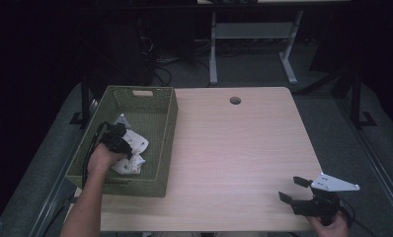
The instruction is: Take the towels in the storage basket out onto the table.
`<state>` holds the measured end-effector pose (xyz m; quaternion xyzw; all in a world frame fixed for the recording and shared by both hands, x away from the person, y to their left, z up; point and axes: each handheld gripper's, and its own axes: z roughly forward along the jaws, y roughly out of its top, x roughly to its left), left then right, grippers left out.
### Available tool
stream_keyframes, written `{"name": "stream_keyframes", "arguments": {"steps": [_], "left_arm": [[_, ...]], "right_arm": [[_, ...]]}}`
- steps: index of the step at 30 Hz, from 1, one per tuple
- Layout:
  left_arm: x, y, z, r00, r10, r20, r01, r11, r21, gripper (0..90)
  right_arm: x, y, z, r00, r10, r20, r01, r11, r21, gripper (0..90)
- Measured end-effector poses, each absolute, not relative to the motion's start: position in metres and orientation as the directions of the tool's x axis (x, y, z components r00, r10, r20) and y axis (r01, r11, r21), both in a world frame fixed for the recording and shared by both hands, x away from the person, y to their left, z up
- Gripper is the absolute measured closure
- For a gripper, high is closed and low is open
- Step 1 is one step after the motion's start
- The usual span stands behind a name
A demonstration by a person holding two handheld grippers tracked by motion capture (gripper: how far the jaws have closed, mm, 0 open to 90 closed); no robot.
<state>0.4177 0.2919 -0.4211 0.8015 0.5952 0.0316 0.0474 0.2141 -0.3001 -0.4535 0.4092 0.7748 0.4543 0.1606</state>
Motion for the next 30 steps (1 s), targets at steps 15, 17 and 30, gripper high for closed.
{"name": "stream_keyframes", "arguments": {"steps": [15,17,30], "left_arm": [[0.413,0.298,-0.41,0.304,0.95,-0.076,0.943,-0.289,0.164,74.7],[0.412,0.3,-0.406,0.301,0.948,-0.105,0.942,-0.278,0.19,74.8],[0.391,0.302,-0.372,0.366,0.904,-0.219,0.876,-0.256,0.408,75.1]], "right_arm": [[0.214,-0.299,-0.455,-0.612,0.781,0.122,0.489,0.254,0.835,18.4],[0.215,-0.299,-0.455,-0.611,0.782,0.122,0.489,0.253,0.835,18.4],[0.214,-0.3,-0.455,-0.605,0.787,0.121,0.491,0.249,0.835,18.3]]}}
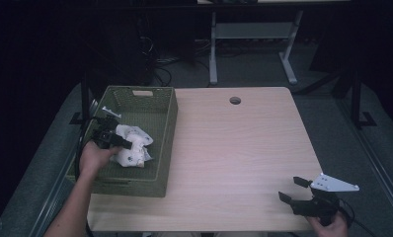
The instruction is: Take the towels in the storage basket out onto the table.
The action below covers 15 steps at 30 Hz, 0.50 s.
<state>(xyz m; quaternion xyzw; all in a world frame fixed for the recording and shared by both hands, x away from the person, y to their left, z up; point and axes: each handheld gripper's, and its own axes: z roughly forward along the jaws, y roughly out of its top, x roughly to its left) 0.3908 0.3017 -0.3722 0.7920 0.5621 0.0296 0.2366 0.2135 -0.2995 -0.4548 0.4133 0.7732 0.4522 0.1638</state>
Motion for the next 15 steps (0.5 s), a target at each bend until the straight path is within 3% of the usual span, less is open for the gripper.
{"name": "stream_keyframes", "arguments": {"steps": [15], "left_arm": [[0.36,0.305,-0.365,0.396,0.832,-0.389,0.802,-0.108,0.587,74.4]], "right_arm": [[0.213,-0.297,-0.455,-0.6,0.793,0.107,0.486,0.255,0.836,18.4]]}}
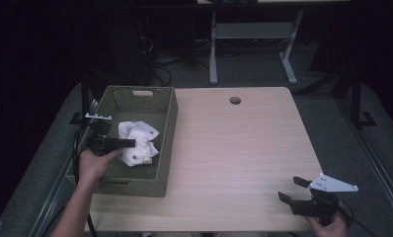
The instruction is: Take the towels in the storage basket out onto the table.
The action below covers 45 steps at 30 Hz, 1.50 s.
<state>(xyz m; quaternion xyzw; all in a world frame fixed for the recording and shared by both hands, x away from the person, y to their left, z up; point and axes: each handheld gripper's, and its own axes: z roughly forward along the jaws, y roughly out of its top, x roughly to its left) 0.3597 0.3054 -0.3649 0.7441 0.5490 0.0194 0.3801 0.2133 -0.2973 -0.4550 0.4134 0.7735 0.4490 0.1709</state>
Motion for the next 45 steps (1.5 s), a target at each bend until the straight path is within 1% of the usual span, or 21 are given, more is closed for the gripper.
{"name": "stream_keyframes", "arguments": {"steps": [2,8,14,19,21,22,25,32,40,45], "left_arm": [[0.355,0.305,-0.363,0.395,0.824,-0.406,0.787,-0.075,0.613,74.4],[0.35,0.304,-0.356,0.41,0.806,-0.427,0.765,-0.048,0.643,74.1],[0.348,0.309,-0.358,0.396,0.768,-0.504,0.755,0.04,0.655,73.9],[0.347,0.312,-0.357,0.393,0.749,-0.533,0.747,0.078,0.66,74.0],[0.345,0.313,-0.355,0.395,0.75,-0.531,0.734,0.09,0.673,74.0],[0.344,0.313,-0.355,0.397,0.738,-0.547,0.731,0.106,0.674,74.1],[0.344,0.314,-0.354,0.399,0.732,-0.551,0.726,0.114,0.678,74.0],[0.343,0.316,-0.354,0.399,0.69,-0.604,0.721,0.171,0.671,74.0],[0.342,0.317,-0.353,0.397,0.654,-0.644,0.717,0.216,0.662,74.0],[0.341,0.318,-0.351,0.4,0.648,-0.648,0.712,0.226,0.665,74.0]], "right_arm": [[0.213,-0.297,-0.455,-0.6,0.793,0.105,0.487,0.258,0.835,18.5],[0.213,-0.296,-0.454,-0.6,0.793,0.103,0.487,0.26,0.834,18.5],[0.213,-0.297,-0.454,-0.602,0.792,0.1,0.482,0.261,0.836,18.5],[0.213,-0.296,-0.454,-0.6,0.793,0.101,0.485,0.26,0.835,18.5],[0.213,-0.297,-0.454,-0.602,0.793,0.098,0.481,0.262,0.837,18.5],[0.213,-0.297,-0.454,-0.602,0.793,0.097,0.478,0.261,0.838,18.5],[0.213,-0.297,-0.453,-0.602,0.793,0.096,0.478,0.261,0.839,18.5],[0.213,-0.297,-0.453,-0.599,0.794,0.099,0.479,0.257,0.839,18.5],[0.213,-0.298,-0.453,-0.598,0.795,0.103,0.478,0.251,0.841,18.4],[0.213,-0.299,-0.452,-0.599,0.795,0.098,0.473,0.252,0.844,18.5]]}}
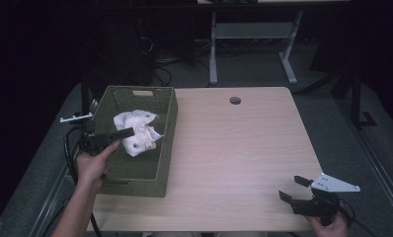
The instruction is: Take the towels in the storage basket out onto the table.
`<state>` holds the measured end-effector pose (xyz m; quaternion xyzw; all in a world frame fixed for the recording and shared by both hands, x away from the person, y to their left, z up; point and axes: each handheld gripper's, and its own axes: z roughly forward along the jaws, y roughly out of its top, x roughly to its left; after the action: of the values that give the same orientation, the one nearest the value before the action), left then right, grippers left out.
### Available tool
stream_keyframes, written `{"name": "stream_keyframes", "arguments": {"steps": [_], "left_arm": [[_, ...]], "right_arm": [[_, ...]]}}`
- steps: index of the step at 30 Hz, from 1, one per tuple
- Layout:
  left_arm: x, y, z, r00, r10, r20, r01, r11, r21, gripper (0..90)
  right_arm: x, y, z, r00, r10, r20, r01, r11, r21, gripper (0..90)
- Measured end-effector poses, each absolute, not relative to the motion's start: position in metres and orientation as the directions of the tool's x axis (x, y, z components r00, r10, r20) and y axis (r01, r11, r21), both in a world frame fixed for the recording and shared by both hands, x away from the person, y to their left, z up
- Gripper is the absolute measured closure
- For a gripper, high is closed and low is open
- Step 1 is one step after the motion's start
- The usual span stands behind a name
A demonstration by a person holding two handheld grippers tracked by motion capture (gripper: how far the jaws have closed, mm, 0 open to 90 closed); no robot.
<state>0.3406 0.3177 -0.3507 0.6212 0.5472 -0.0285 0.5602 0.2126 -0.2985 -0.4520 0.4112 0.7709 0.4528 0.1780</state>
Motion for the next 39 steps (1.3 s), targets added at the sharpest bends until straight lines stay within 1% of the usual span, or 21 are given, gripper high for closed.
{"name": "stream_keyframes", "arguments": {"steps": [11,18,39], "left_arm": [[0.34,0.317,-0.343,0.423,0.614,-0.667,0.698,0.249,0.672,74.0],[0.34,0.312,-0.338,0.441,0.612,-0.656,0.691,0.235,0.684,73.9],[0.345,0.276,-0.318,0.514,0.561,-0.649,0.682,0.192,0.706,73.9]], "right_arm": [[0.212,-0.298,-0.451,-0.601,0.793,0.1,0.472,0.251,0.845,18.5],[0.212,-0.299,-0.451,-0.601,0.793,0.102,0.469,0.247,0.848,18.5],[0.211,-0.298,-0.451,-0.608,0.787,0.107,0.468,0.246,0.849,18.7]]}}
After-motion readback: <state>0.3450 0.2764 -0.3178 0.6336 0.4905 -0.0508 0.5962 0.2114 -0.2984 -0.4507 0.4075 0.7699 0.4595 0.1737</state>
